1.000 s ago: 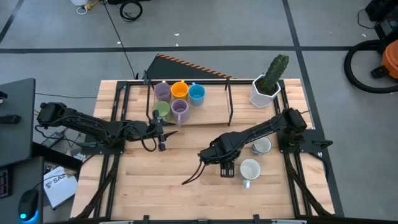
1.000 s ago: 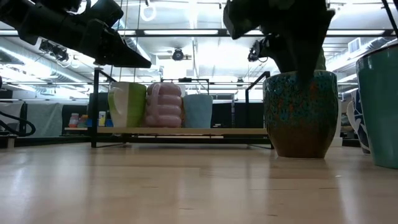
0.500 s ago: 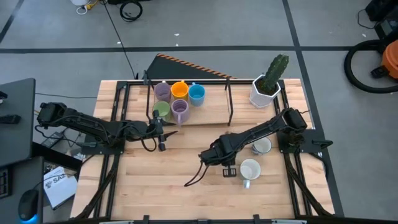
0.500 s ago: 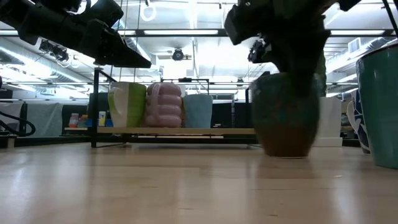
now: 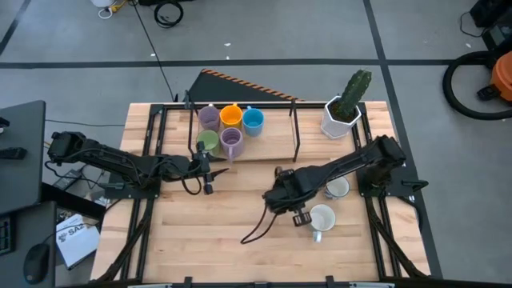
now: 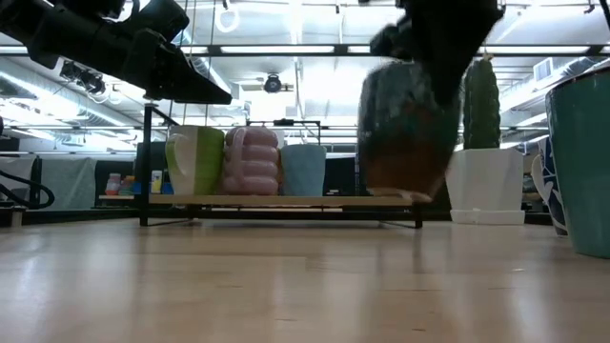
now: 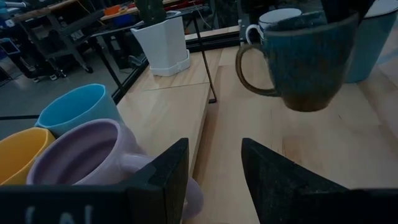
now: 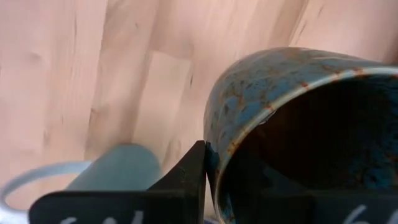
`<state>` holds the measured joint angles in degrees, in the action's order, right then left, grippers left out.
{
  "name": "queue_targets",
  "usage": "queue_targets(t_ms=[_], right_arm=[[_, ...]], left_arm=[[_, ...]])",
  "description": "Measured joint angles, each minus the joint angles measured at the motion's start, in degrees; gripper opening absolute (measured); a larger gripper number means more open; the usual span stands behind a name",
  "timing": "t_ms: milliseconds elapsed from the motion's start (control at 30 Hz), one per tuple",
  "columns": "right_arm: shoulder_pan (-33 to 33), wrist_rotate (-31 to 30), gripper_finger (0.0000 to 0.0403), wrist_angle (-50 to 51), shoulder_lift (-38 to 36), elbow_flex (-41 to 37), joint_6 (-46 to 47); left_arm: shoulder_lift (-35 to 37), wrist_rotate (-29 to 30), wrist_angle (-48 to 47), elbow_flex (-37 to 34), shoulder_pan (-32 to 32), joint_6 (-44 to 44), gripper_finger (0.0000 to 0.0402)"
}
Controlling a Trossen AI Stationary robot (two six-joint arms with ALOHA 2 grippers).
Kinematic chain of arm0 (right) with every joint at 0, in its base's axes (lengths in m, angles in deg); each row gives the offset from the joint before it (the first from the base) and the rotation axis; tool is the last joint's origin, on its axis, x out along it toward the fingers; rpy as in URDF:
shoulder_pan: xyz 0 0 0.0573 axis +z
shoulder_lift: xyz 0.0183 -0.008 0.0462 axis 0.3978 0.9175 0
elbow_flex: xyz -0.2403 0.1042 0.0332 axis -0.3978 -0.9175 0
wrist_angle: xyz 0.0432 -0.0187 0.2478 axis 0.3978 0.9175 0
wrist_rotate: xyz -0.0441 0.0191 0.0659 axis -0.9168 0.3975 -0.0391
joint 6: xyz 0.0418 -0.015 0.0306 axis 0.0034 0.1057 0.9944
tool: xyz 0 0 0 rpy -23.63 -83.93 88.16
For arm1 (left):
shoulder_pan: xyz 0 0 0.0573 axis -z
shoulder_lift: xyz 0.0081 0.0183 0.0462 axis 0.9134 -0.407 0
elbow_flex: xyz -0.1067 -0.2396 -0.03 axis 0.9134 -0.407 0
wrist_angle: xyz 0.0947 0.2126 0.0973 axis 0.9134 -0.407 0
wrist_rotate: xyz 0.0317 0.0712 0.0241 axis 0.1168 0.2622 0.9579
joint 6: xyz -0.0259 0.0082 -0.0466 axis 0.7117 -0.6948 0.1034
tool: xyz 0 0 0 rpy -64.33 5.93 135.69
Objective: Place coffee mugs
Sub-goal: Put the dark blue mug on the shelf
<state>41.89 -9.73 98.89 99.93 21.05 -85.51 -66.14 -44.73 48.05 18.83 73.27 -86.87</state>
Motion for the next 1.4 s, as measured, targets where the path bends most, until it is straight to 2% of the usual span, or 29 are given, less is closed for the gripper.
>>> queue_targets(t_ms=[267, 667, 1133, 1400], right_arm=[[-3.24, -6.59, 0.0053, 0.64, -2.25, 0.69, -6.33], [-18.07, -8.77, 0.0052, 1.64, -2.39, 4.5, -20.12], [-31.82, -8.31, 0.0052, -1.37, -2.36, 4.5, -32.74], [-37.64, -3.66, 0.0052, -3.55, -2.32, 4.5, -36.83]], left_arm=[[0.0, 0.0, 0.48, 0.0, 0.0, 0.26, 0.0155], [0.0, 0.02, 0.46, 0.0, 0.0, 0.24, 0.0155], [0.0, 0.02, 0.46, 0.0, 0.0, 0.22, 0.0155], [0.0, 0.02, 0.46, 0.0, 0.0, 0.2, 0.0155]])
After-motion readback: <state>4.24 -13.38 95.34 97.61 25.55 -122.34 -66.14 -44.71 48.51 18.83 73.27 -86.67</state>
